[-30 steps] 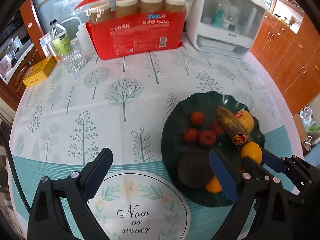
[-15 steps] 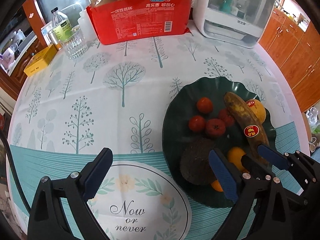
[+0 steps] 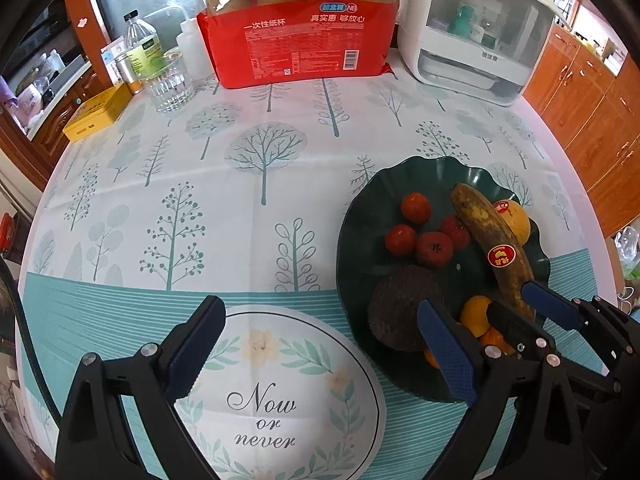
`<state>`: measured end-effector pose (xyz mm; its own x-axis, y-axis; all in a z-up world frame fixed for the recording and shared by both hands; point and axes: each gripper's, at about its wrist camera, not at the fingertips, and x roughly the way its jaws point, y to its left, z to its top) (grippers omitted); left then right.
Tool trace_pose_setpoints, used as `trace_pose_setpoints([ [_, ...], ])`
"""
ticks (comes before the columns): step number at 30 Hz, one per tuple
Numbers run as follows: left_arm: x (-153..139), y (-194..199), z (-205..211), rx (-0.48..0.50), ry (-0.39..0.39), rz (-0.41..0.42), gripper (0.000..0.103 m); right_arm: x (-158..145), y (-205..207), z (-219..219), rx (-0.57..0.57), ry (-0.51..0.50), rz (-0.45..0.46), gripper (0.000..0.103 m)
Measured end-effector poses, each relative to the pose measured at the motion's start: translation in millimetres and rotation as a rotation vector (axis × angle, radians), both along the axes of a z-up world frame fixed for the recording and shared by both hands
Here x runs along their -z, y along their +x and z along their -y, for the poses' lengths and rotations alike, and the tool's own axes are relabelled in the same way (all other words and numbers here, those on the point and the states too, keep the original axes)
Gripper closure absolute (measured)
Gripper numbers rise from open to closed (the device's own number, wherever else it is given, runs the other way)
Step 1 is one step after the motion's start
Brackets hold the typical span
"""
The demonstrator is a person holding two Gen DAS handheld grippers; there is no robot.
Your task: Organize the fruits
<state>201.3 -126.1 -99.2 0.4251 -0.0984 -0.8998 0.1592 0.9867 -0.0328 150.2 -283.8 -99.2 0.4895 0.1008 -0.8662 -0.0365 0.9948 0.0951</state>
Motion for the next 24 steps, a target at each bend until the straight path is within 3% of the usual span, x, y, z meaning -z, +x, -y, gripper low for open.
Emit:
trace_pose_setpoints([
  [14, -9, -32, -9, -0.01, -0.009, 0.024, 0.007, -8, -22, -9, 0.012, 0.012, 0.005, 0.064],
  [24, -42, -88, -26, 0.028, -0.016, 0.053, 0.007, -37, -71, -22, 0.069, 0.019, 0.018, 0.059],
])
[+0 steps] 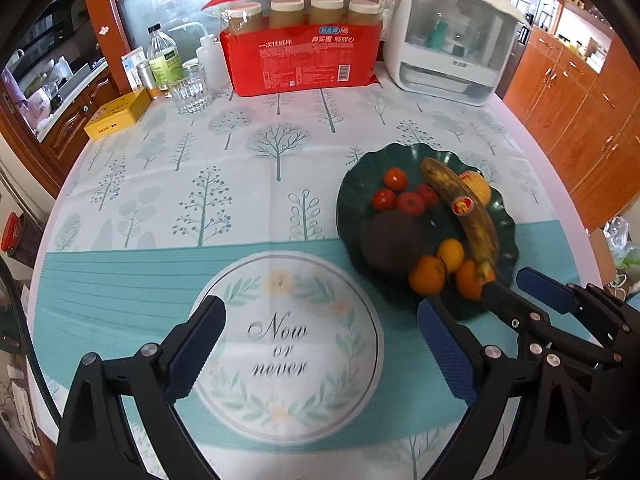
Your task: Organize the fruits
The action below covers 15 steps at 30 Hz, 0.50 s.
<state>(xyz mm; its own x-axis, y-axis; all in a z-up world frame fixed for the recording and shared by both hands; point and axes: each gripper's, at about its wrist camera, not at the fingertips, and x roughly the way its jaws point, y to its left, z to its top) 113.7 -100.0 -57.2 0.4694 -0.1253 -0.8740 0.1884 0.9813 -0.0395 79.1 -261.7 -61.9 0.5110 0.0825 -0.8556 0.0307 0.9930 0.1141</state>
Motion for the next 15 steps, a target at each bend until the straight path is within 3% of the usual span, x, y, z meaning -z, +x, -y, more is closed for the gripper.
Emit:
trace_pose_setpoints([
  [15, -59, -74, -39, -0.03, 0.016, 0.062, 0.007, -61, -70, -33, 0.068, -0.041, 0.04, 0.043],
])
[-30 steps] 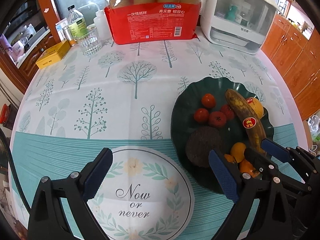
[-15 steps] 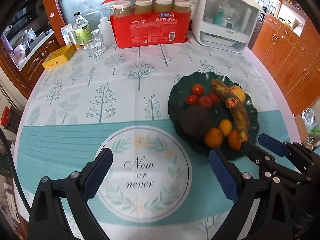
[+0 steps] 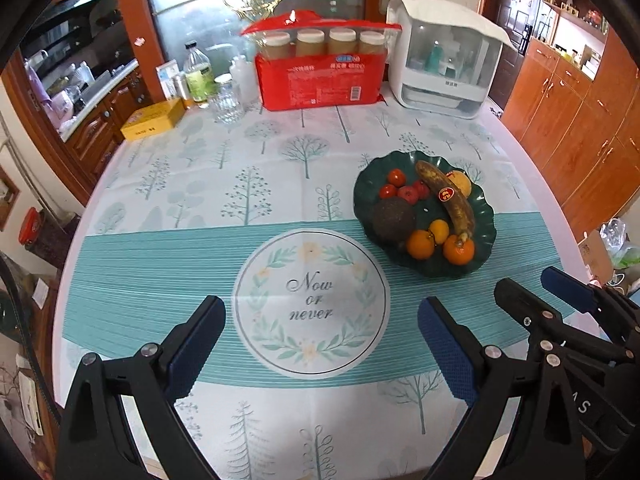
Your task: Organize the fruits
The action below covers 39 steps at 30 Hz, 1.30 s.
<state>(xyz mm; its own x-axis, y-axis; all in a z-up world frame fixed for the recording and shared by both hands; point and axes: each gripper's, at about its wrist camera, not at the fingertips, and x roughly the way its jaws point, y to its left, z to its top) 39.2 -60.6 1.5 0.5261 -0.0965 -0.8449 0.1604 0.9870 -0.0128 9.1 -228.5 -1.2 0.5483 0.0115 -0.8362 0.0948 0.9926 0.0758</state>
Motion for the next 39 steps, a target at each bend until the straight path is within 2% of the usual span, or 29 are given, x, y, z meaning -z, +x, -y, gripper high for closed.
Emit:
trace_pose_setpoints([
  [7, -11, -13, -11, -0.017, 0.004, 0.01, 0.007, -13, -14, -13, 0.021, -0.053, 0.023, 0.043],
  [15, -19, -21, -15, -0.018, 0.033, 0.055, 0.007, -16, -21, -20, 0.045, -0.061, 0.036, 0.043],
  [39, -15, -18, -21, -0.034, 0.021, 0.046, 0.007, -17, -23, -23, 0.047, -0.069, 0.037, 0.043],
])
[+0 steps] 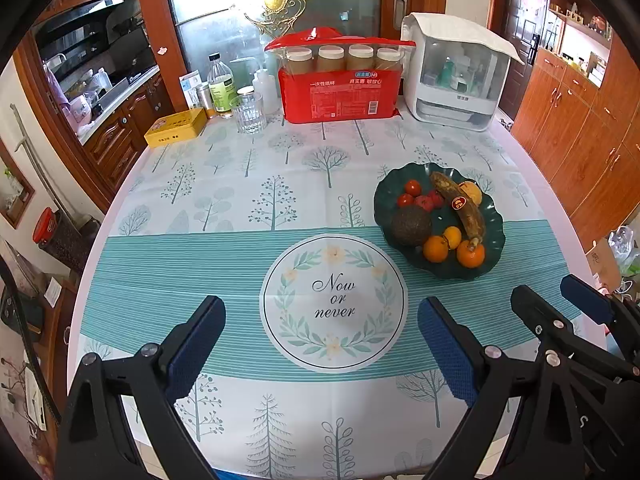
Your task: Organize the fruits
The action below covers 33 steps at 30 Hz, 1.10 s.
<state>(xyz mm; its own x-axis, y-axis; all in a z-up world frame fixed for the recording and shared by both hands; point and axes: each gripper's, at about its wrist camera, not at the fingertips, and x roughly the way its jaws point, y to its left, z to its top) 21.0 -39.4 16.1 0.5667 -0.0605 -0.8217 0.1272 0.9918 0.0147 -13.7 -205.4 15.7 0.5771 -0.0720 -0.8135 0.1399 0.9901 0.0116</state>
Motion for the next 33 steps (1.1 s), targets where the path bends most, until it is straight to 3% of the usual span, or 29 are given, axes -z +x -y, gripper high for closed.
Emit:
trace_pose_setpoints([
  [33, 6, -10, 15, 0.007, -0.011, -0.024, 0.007, 0, 2, 10, 0.008, 0.011, -0.014, 0.043],
])
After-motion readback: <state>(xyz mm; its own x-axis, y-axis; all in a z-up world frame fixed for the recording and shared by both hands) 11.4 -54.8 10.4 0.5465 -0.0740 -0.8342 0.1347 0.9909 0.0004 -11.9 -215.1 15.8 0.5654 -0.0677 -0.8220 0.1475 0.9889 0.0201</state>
